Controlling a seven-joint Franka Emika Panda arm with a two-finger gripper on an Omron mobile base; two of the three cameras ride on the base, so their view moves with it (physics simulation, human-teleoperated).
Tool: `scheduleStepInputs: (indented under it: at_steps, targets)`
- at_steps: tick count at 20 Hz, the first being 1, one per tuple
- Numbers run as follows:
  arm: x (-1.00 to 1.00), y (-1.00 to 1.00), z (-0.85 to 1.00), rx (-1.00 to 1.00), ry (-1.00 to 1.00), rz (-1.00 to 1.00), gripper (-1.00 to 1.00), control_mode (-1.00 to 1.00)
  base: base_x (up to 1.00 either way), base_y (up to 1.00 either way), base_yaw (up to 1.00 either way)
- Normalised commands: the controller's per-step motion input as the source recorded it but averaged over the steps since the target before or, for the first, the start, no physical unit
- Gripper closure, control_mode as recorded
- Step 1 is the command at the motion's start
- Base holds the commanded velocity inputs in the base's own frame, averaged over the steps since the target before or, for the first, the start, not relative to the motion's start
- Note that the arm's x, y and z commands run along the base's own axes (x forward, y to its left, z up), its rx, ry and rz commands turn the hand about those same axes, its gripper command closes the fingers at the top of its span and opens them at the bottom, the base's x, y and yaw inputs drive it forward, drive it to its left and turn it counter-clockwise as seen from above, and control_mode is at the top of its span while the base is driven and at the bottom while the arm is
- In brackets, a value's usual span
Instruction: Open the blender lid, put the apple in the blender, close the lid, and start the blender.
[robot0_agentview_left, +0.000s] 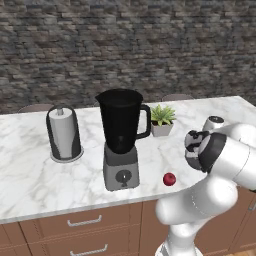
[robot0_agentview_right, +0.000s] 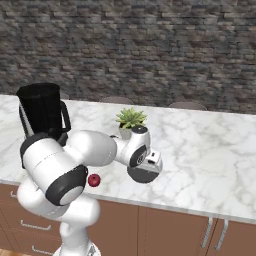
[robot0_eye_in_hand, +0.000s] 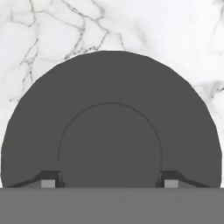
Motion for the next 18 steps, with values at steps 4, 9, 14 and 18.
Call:
scheduleStepInputs:
  at_steps: [4, 9, 14, 18]
  targets:
    - [0.0, 0.0, -0.12, 0.0, -0.01, -0.05, -1.0, -1.0, 0.0, 0.0, 0.0]
    - [0.0, 0.0, 0.15, 0.0, 0.0, -0.07, -1.0, -1.0, 0.0, 0.0, 0.0]
    - [-0.09, 0.0, 0.5, 0.0, -0.04, -0.05, -1.0, -1.0, 0.0, 0.0, 0.0]
    - [-0.3, 0.19, 0.45, 0.0, -0.03, -0.03, -1.0, -1.0, 0.0, 0.0, 0.0]
